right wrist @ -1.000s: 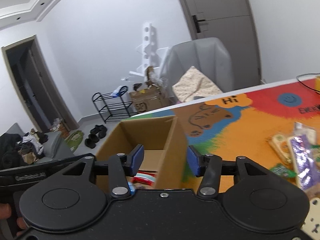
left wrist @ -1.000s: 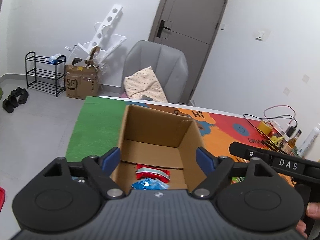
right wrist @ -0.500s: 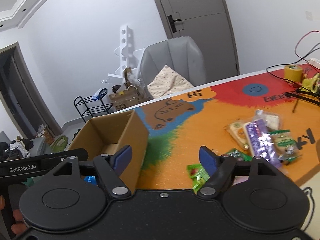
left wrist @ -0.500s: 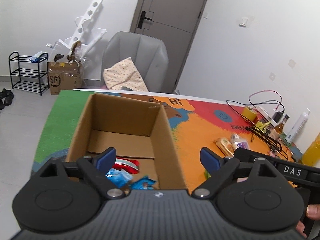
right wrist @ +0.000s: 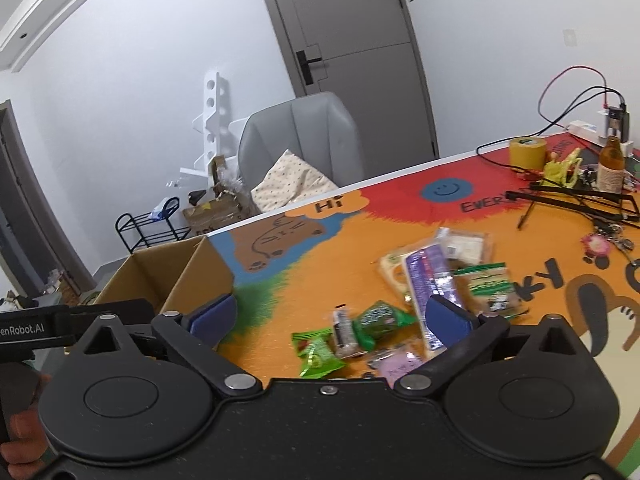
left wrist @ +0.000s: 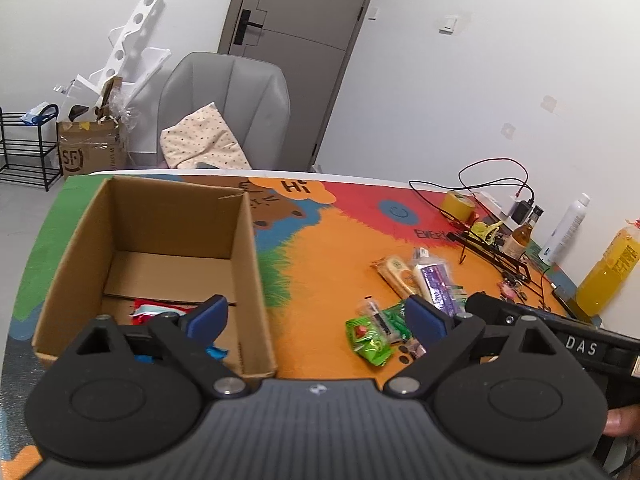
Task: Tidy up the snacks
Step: 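Move both grippers back over the snack pile, then grasp the green snack pack with the left gripper while the right gripper grasps the purple bread bag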
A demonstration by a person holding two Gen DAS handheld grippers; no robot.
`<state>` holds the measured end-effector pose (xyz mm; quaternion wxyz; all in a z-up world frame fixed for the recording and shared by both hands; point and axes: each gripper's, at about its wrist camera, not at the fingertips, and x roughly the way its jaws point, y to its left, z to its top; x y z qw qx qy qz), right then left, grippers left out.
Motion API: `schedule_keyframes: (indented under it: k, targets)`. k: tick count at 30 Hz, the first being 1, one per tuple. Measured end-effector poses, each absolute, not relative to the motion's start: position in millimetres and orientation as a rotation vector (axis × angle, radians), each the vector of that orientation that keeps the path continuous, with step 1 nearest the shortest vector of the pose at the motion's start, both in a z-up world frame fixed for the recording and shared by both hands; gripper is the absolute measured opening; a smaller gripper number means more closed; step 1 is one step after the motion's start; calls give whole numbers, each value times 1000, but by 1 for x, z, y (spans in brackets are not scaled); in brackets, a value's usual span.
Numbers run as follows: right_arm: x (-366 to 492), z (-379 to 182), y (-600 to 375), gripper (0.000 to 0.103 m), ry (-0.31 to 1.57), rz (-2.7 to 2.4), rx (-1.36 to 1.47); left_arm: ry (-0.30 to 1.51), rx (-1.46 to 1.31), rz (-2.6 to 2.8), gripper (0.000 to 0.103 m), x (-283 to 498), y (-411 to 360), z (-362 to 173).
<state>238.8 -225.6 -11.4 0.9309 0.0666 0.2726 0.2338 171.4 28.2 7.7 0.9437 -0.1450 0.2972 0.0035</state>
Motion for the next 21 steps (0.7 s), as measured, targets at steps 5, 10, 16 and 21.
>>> schedule_keyframes:
  k: [5,10,16,21]
  targets:
    - [242,-17,-241,103,550,450,133,611,-298,-6,95,177,19,7]
    - [245,-24,-257,103,549,461,155,609,-286,-21,95,182,6,4]
    - [249,-32,-268,103,562,439,130,610,-297,-36,95,190,-6,1]
    - [256,-42,-275,103,587,430,129,621,-296,-52,94,199,-16,-5]
